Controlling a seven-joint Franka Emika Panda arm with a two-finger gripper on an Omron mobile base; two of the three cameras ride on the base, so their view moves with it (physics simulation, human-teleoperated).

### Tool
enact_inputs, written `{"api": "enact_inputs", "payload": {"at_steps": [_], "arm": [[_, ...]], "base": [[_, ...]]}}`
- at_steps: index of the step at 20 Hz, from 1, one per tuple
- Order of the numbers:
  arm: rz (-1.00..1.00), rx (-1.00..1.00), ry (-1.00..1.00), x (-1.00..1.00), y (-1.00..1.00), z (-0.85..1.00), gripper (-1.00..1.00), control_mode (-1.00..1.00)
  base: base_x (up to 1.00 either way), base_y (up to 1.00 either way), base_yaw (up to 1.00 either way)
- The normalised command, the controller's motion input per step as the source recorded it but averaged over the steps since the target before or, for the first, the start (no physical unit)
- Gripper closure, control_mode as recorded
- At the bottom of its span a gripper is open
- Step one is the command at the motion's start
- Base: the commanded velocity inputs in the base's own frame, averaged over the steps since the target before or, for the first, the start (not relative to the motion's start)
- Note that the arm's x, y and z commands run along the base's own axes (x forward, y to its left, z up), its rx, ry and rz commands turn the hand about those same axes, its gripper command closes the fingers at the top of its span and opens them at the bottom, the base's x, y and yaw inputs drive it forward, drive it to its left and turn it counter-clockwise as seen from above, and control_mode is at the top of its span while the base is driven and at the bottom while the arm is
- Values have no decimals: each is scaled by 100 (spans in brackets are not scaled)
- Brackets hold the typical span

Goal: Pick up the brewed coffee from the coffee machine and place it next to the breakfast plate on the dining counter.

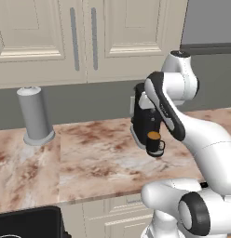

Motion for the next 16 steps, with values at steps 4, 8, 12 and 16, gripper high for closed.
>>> {"api": "enact_inputs", "payload": {"at_steps": [4, 8, 12, 16], "arm": [[2, 0, -4, -23, -14, -28, -100, -100], [15, 7, -17, -42, -35, -60, -100, -100], [32, 4, -17, -30, -51, -61, -100, -100], [34, 0, -5, -3, -44, -50, -100, -100]], "base": [[0, 0, 0], [0, 0, 0], [0, 0, 0], [0, 0, 0]]}}
